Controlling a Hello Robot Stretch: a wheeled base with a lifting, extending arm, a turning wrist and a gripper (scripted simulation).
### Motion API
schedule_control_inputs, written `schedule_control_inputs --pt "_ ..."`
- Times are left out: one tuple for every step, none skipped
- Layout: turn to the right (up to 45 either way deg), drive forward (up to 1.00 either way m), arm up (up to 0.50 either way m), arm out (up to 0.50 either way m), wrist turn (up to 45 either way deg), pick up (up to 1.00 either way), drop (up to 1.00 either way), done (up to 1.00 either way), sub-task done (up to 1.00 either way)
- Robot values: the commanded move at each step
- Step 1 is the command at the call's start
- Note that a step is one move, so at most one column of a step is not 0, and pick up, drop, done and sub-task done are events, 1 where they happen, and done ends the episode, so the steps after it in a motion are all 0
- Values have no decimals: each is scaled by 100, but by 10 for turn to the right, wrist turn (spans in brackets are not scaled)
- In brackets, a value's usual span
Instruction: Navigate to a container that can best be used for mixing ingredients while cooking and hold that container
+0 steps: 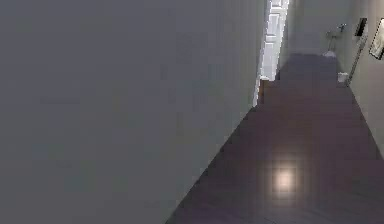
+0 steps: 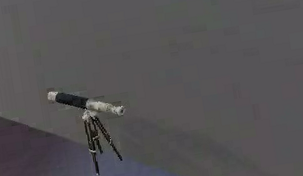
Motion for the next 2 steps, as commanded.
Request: schedule_control_inputs --pt "270 0 0 0 0 0 0 0 0" --pt "0 100 0 0 0 0 0 0 0"
